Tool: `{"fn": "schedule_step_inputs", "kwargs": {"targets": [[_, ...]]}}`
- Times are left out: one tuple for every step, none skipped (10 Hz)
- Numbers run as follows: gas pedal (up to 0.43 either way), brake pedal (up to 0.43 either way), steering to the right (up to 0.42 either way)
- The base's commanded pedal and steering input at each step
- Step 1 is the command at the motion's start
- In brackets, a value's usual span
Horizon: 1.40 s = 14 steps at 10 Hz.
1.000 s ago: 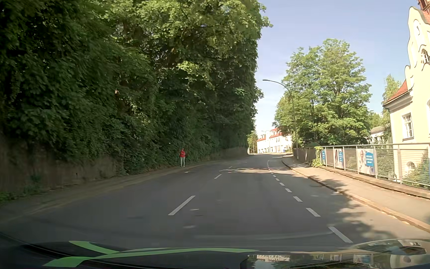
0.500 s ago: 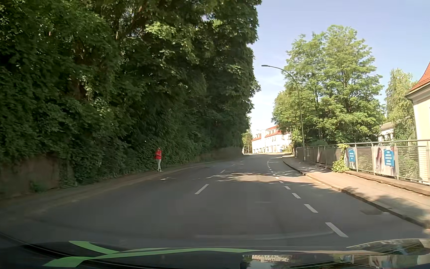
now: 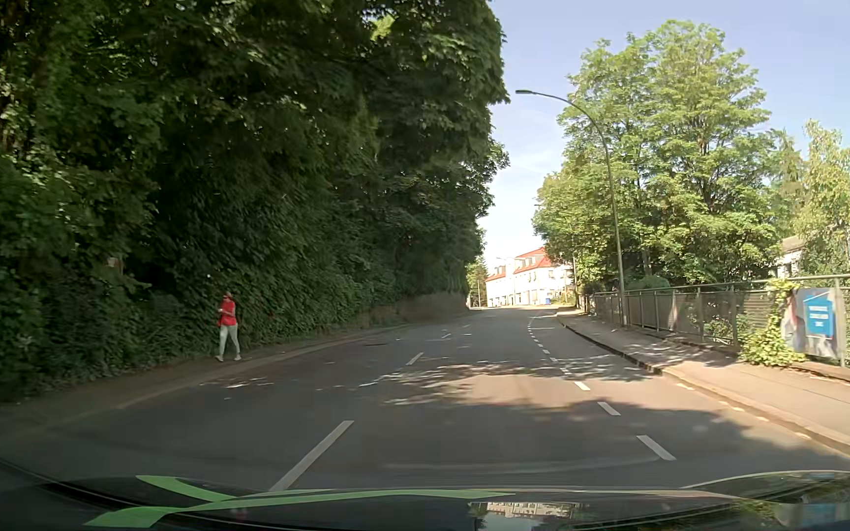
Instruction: Follow the waypoints while adhering to traffic rules and regulations
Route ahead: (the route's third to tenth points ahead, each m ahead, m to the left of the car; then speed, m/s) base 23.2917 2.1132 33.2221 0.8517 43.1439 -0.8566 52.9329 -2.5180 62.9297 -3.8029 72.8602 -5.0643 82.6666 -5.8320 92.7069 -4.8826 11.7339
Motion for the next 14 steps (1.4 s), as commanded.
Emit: {"fn": "schedule_step_inputs", "kwargs": {"targets": [[0.169,0.000,0.015],[0.169,0.000,0.015],[0.169,0.000,0.015],[0.169,0.000,0.015],[0.169,0.000,0.016],[0.169,0.000,0.016],[0.169,0.000,0.015],[0.169,0.000,0.015],[0.169,0.000,0.015],[0.169,0.000,0.015],[0.169,0.000,0.016],[0.169,0.000,0.015],[0.169,0.000,0.015],[0.169,0.000,0.016]]}}
